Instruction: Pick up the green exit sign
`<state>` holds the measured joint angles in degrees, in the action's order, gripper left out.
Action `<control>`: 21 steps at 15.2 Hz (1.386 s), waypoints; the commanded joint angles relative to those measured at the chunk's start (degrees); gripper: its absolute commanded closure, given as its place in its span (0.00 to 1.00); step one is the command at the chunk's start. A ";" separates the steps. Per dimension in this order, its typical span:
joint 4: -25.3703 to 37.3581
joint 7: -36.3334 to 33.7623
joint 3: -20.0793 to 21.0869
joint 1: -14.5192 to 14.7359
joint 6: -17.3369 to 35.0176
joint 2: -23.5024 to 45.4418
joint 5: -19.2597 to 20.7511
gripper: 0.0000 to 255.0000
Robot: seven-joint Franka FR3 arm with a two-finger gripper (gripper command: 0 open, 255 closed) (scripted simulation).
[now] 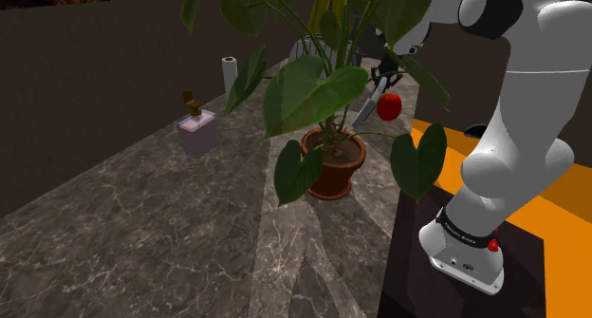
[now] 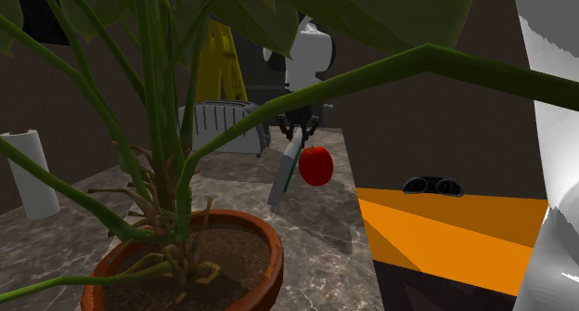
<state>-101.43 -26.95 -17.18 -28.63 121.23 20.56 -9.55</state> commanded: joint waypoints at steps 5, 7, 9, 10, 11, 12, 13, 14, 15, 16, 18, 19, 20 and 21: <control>0.04 0.00 0.00 0.00 0.01 0.02 -0.01 1.00; -0.04 0.00 0.00 0.00 0.03 -0.02 0.00 1.00; 0.67 -0.22 -0.11 0.06 -1.26 -0.65 0.29 1.00; 1.04 -0.33 -0.17 0.09 -1.92 -0.95 0.42 1.00; 1.43 -0.43 -0.22 0.12 -2.58 -1.23 0.56 1.00; 1.83 -0.53 -0.27 0.14 -3.24 -1.51 0.68 1.00; 2.25 -0.63 -0.31 0.16 -3.91 -1.78 0.81 1.00; 2.68 -0.73 -0.36 0.17 -4.58 -2.04 0.93 1.00; 3.12 -0.82 -0.40 0.19 -5.25 -2.28 1.04 1.00; 3.58 -0.91 -0.44 0.20 -5.93 -2.52 1.15 1.00; 4.54 -1.09 -0.51 0.22 -7.30 -2.95 1.36 1.00; 5.04 -1.17 -0.55 0.22 -7.99 -3.15 1.45 1.00; 5.56 -1.25 -0.58 0.23 -8.69 -3.34 1.54 1.00; 6.09 -1.33 -0.61 0.23 -9.39 -3.52 1.63 1.00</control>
<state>-95.83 -28.06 -17.79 -28.50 112.61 17.35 -8.05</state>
